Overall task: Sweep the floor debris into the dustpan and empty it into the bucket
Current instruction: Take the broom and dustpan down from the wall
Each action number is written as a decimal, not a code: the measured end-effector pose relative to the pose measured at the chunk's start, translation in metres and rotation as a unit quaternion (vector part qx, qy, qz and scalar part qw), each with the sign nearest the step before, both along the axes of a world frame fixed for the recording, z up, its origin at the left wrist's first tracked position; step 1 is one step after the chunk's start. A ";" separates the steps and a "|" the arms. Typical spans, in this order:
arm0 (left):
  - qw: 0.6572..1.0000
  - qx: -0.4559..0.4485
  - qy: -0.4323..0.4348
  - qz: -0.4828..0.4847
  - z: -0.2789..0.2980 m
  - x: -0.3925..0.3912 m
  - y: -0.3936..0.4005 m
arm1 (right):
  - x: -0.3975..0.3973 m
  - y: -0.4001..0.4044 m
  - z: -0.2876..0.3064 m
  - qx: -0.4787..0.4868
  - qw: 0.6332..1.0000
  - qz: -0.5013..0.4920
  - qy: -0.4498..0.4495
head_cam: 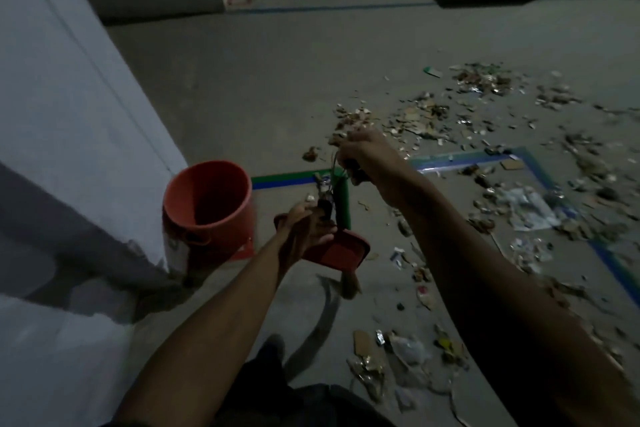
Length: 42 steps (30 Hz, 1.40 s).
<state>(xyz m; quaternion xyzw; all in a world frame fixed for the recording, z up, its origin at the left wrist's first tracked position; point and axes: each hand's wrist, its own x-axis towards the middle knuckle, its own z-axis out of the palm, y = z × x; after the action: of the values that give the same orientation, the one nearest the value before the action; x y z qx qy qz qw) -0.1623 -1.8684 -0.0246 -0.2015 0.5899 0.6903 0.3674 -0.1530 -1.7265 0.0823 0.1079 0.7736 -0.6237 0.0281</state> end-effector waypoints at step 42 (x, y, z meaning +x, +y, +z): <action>0.921 0.134 -0.224 -0.290 -0.029 0.023 0.118 | 0.207 -0.013 -0.058 0.035 0.990 -0.122 -0.056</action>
<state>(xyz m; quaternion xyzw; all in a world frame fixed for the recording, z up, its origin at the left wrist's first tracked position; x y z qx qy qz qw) -0.1396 -1.7503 -0.0535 -0.1198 0.4268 0.5632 0.6973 0.0544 -1.7392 0.0246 0.2369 0.7731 -0.5883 -0.0090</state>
